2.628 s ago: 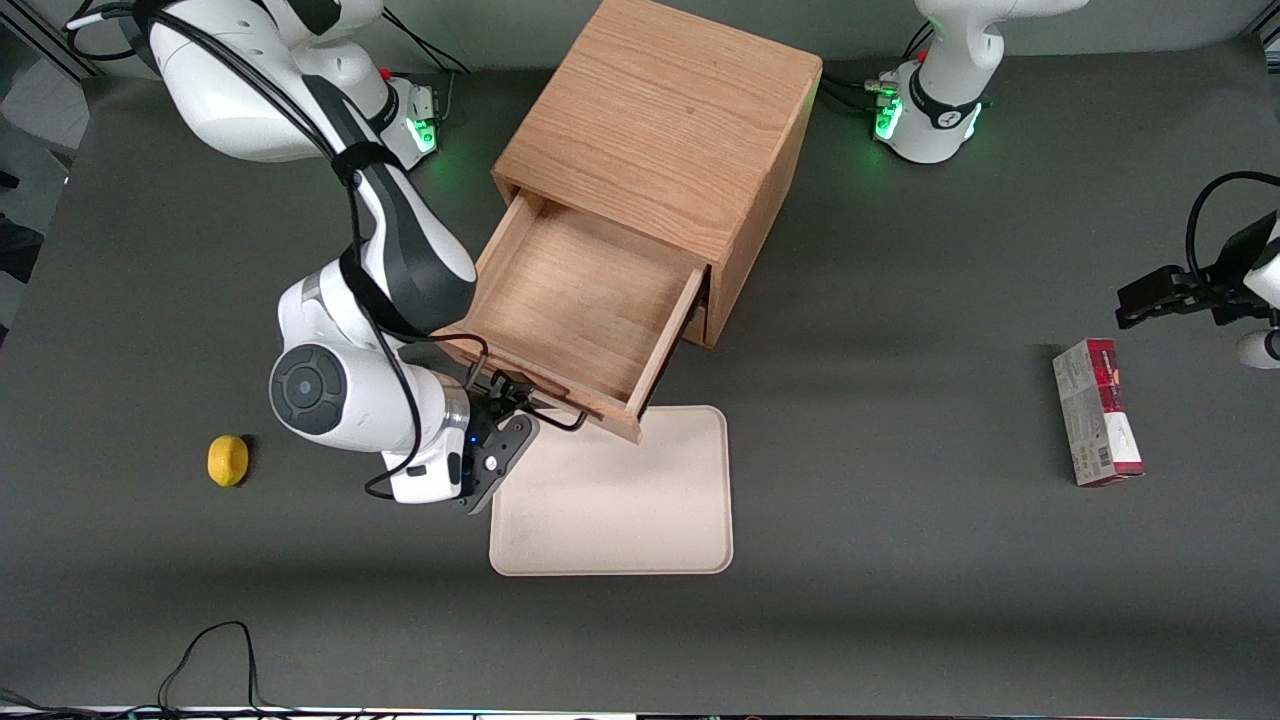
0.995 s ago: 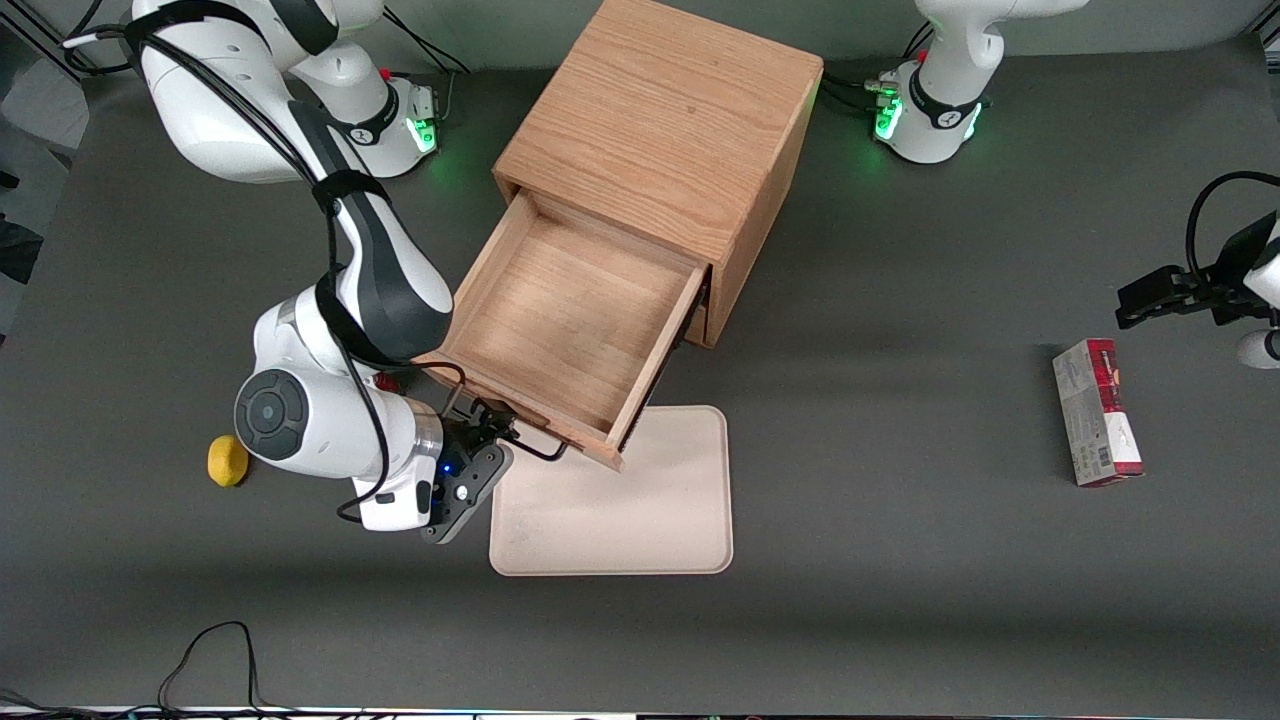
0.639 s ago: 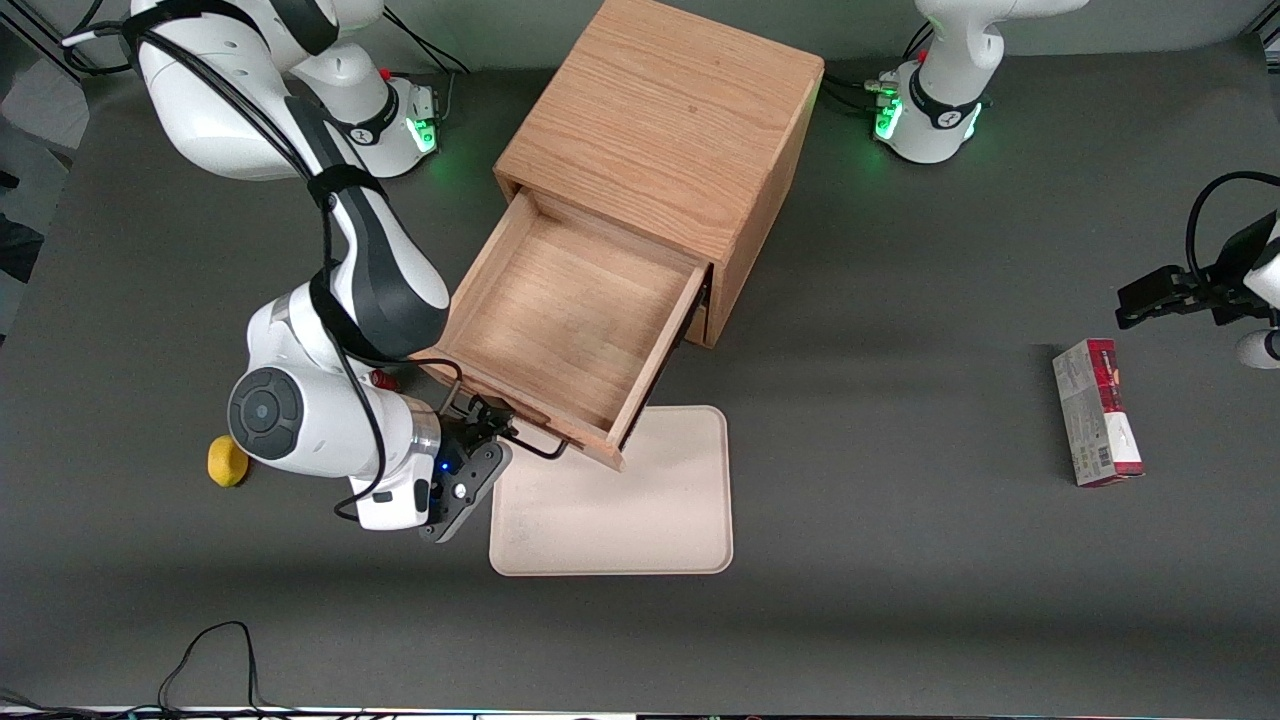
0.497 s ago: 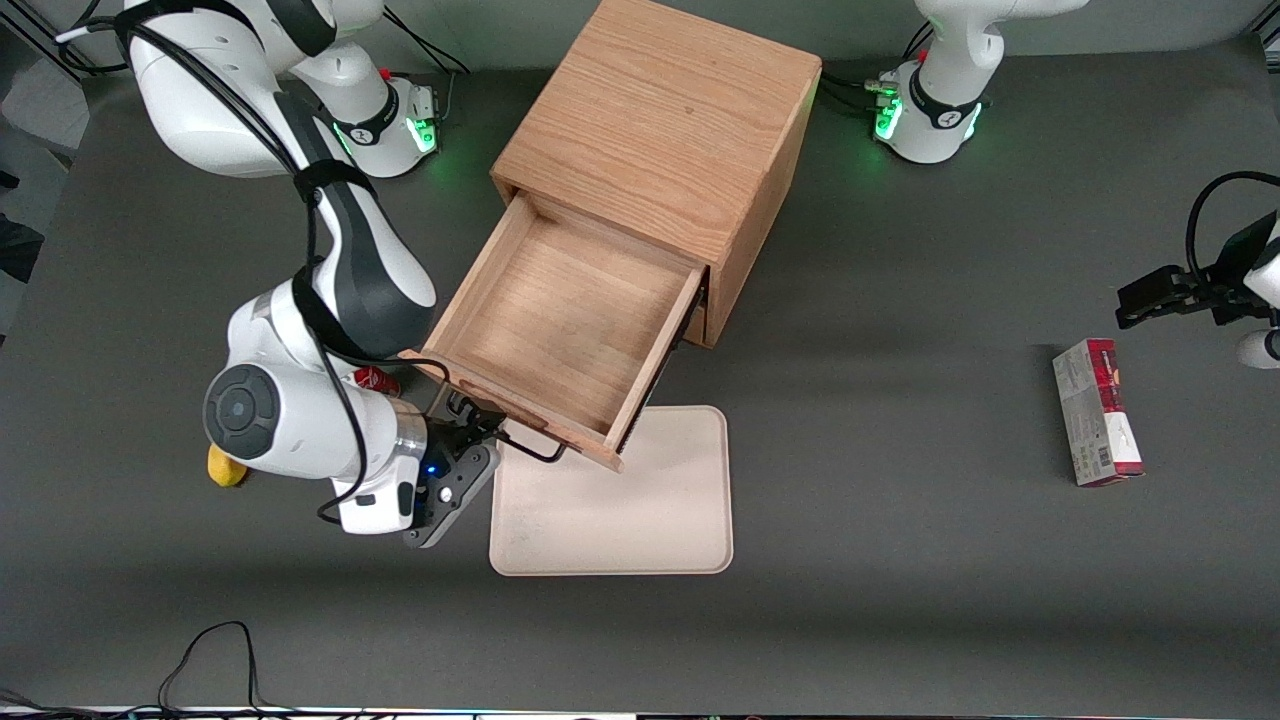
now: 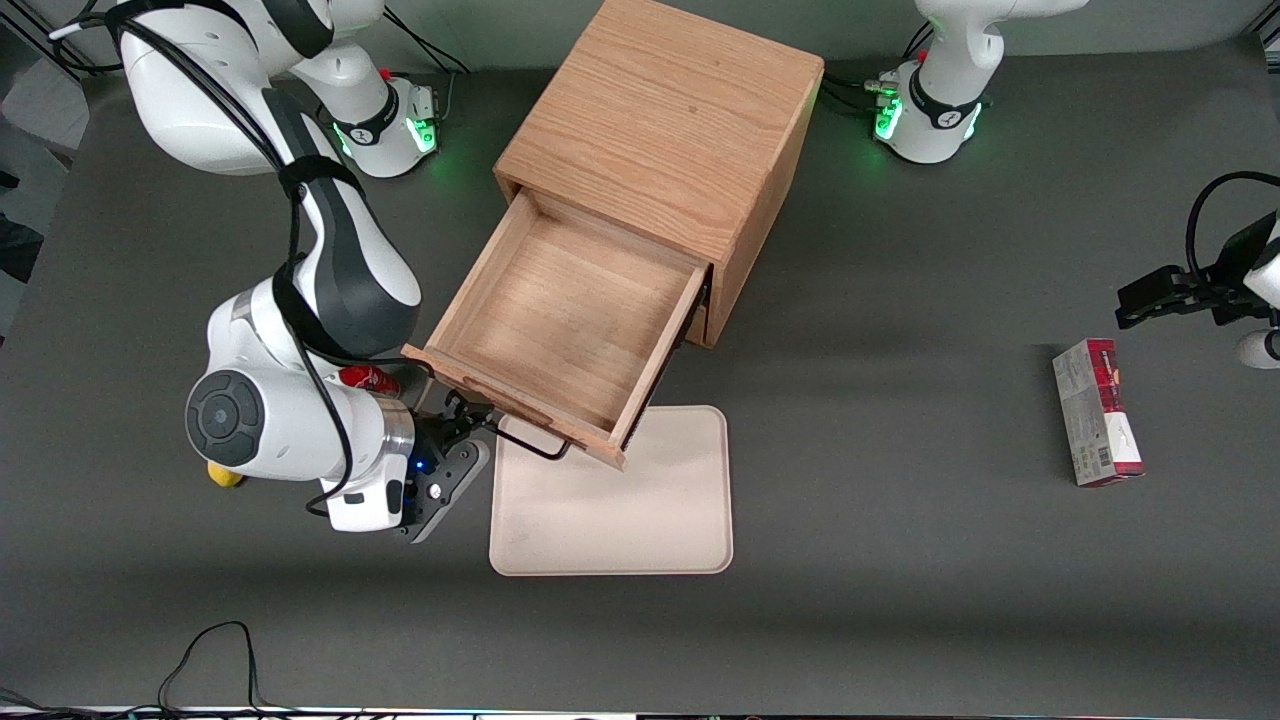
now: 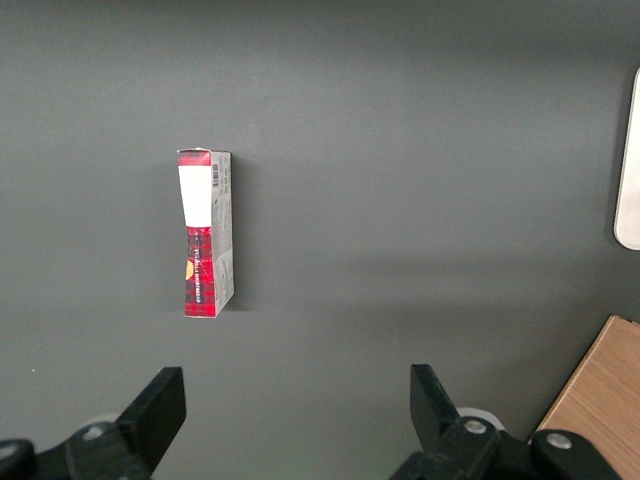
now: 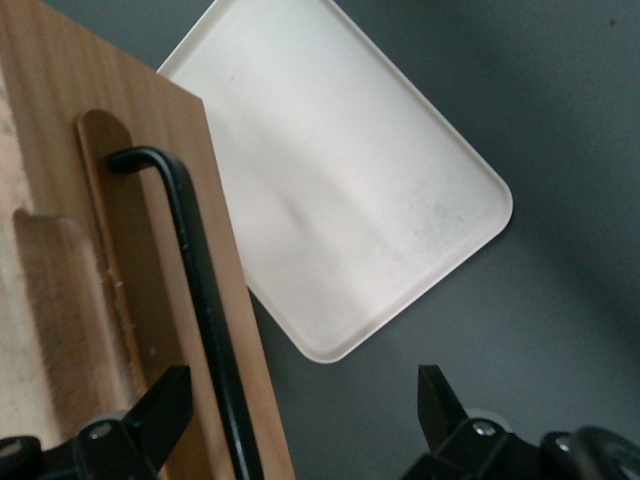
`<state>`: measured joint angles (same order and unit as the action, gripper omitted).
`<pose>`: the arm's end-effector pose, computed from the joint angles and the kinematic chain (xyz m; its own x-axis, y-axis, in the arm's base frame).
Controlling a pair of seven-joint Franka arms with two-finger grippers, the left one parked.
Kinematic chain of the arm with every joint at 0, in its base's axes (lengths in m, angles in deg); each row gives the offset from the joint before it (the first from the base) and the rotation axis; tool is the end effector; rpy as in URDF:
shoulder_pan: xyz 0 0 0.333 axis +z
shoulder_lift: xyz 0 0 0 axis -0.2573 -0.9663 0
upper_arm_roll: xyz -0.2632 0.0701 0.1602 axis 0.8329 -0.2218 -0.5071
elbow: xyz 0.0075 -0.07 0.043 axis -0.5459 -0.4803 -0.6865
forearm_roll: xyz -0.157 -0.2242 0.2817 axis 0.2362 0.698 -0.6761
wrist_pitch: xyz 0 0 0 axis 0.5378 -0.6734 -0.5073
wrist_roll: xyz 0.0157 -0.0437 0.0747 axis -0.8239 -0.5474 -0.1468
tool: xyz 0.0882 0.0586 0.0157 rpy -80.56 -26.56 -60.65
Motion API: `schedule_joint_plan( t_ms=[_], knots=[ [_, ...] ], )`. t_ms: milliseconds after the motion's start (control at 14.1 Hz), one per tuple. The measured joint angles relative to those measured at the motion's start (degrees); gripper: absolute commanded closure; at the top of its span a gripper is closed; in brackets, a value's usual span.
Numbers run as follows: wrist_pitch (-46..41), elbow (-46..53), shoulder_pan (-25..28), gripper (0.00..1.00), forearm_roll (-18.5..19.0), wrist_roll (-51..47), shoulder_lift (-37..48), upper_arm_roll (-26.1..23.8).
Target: Open upper drawer
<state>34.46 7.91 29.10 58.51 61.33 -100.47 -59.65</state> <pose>0.6963 0.2543 0.4208 0.6818 0.7300 0.0472 0.7167 -0.6537 -0.2427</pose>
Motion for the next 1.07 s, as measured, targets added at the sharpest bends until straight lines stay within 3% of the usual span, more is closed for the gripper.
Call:
schedule_joint_plan(
  t_ms=[426,639,1066],
  knots=[
    [-9.0,-0.1,-1.9,0.0,4.3,-0.3,6.0,1.5],
    [-10.8,-10.3,-2.0,0.0,4.7,-4.4,15.7,4.6],
    [-8.8,-32.6,-1.9,0.01,7.2,-23.7,33.6,6.2]
  ],
)
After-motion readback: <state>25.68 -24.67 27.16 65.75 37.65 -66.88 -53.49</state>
